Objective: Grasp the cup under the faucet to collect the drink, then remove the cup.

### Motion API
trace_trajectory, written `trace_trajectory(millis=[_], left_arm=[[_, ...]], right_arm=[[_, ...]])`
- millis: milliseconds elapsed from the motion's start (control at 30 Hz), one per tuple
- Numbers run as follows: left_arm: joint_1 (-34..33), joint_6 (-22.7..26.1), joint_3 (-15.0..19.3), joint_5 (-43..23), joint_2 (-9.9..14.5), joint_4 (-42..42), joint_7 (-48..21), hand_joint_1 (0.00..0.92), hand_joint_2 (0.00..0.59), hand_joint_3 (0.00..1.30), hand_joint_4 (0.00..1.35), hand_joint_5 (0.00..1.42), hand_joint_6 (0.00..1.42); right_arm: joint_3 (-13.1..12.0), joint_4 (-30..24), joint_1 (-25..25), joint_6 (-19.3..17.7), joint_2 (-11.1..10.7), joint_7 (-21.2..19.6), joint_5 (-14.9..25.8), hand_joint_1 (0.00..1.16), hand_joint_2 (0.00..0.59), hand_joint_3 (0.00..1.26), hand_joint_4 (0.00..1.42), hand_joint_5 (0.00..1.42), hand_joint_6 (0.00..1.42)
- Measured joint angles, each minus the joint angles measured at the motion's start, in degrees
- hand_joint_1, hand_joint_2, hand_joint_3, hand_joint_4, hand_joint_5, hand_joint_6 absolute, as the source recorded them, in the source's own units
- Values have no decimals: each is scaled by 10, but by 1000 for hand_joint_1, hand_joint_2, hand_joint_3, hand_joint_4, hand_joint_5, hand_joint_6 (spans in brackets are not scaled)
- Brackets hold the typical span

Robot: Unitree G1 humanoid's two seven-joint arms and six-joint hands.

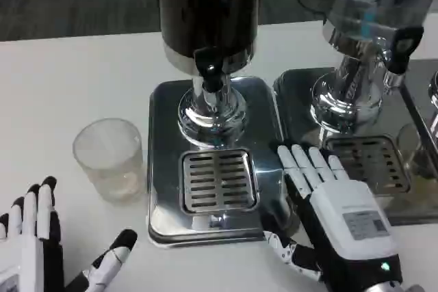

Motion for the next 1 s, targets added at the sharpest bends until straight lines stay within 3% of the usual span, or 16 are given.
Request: trace_trajectory(millis=[167, 333, 700, 1000], left_arm=[[0, -4, 0, -1, 0, 1, 0, 0, 96, 0, 0, 0, 0], [-2, -21, -14, 12, 24, 5, -1, 0, 94, 0, 0, 0, 0], [-3, -24, -15, -2, 25, 10, -4, 0, 78, 0, 0, 0, 0], [-18, -18, 33, -26, 20, -10, 2, 0, 25, 0, 0, 0, 0]], right_arm=[[0, 0, 0, 3, 0, 0, 1, 579, 417, 0, 0, 0, 0], [0, 0, 1, 9, 3, 0, 1, 577, 414, 0, 0, 0, 0], [0, -1, 5, 14, 4, 2, 2, 570, 410, 0, 0, 0, 0], [10, -8, 4, 32, 18, 10, -15, 565, 412, 0, 0, 0, 0]])
